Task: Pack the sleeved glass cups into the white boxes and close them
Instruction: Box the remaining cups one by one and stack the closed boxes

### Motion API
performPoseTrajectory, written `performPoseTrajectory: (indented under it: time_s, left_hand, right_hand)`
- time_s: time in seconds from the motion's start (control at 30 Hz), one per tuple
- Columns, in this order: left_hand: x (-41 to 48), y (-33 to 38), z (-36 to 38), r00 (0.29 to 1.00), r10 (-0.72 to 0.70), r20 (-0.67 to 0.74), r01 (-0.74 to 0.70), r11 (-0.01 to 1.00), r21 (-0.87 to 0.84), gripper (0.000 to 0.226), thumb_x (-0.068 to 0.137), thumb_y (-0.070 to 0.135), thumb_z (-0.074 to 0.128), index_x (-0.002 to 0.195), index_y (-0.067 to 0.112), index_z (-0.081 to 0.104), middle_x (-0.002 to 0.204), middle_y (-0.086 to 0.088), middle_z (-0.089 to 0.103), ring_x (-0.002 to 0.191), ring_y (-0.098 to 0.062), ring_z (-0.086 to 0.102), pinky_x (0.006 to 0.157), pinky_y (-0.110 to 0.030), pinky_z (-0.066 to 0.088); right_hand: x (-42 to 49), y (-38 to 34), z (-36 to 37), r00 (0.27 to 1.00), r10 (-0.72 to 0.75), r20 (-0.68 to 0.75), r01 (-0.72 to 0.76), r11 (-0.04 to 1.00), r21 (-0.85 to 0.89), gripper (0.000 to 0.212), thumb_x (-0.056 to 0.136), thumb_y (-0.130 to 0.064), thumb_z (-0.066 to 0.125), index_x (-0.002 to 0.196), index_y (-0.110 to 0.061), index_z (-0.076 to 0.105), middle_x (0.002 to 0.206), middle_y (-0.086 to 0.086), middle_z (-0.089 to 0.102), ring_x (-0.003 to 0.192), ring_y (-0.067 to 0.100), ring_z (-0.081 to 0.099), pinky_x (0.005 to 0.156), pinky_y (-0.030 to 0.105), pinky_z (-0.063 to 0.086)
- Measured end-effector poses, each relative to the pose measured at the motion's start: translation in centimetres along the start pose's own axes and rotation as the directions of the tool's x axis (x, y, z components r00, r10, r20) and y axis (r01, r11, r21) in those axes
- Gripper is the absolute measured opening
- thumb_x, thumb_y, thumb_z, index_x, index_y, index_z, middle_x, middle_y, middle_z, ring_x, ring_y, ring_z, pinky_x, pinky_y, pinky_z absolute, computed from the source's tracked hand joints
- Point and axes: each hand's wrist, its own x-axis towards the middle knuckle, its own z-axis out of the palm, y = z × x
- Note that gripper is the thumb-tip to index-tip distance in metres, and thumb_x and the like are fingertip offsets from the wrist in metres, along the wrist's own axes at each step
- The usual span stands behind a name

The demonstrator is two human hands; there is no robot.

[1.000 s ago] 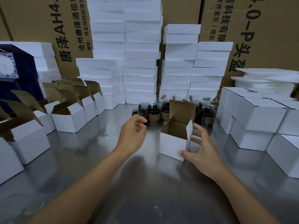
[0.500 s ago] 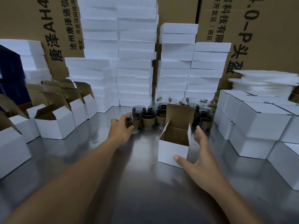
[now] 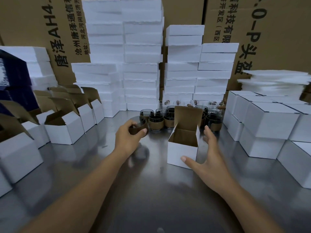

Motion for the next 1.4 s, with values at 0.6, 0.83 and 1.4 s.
performPoseTrajectory:
  time_s: [0.6, 0.83, 1.4]
  left_hand:
    - [-10.7, 6.6, 0.6, 0.938, 0.113, 0.328, 0.007, 0.939, -0.343, 0.057, 0.061, 0.034, 0.08, 0.112, 0.028, 0.058, 0.105, 0.011, 0.066, 0.1, -0.004, 0.062, 0.073, -0.012, 0.051]
    - [-10.6, 6.7, 0.8, 0.886, 0.063, 0.46, 0.221, 0.814, -0.537, 0.059, 0.07, 0.037, 0.066, 0.12, 0.007, 0.058, 0.112, -0.012, 0.065, 0.1, -0.02, 0.064, 0.08, -0.029, 0.053]
    - [-10.5, 5.6, 1.3, 0.862, 0.05, 0.504, 0.245, 0.83, -0.501, 0.042, 0.072, 0.038, 0.065, 0.113, 0.028, 0.065, 0.103, -0.006, 0.07, 0.093, -0.019, 0.065, 0.072, -0.023, 0.051]
  right_hand:
    - [-4.1, -5.7, 1.3, 0.962, -0.251, -0.107, 0.264, 0.957, 0.121, 0.071, 0.066, -0.053, 0.068, 0.122, -0.06, 0.025, 0.124, -0.026, 0.046, 0.117, 0.0, 0.048, 0.092, 0.023, 0.047]
    - [-3.9, -5.6, 1.5, 0.978, -0.138, -0.156, 0.184, 0.922, 0.341, 0.051, 0.072, -0.055, 0.058, 0.118, -0.051, 0.035, 0.108, -0.037, 0.055, 0.103, -0.009, 0.056, 0.08, 0.005, 0.042]
    - [-2.4, -5.0, 1.2, 0.986, 0.166, -0.031, -0.108, 0.759, 0.642, 0.031, 0.078, -0.049, 0.046, 0.101, -0.032, 0.058, 0.088, -0.005, 0.071, 0.089, 0.017, 0.068, 0.069, 0.027, 0.047]
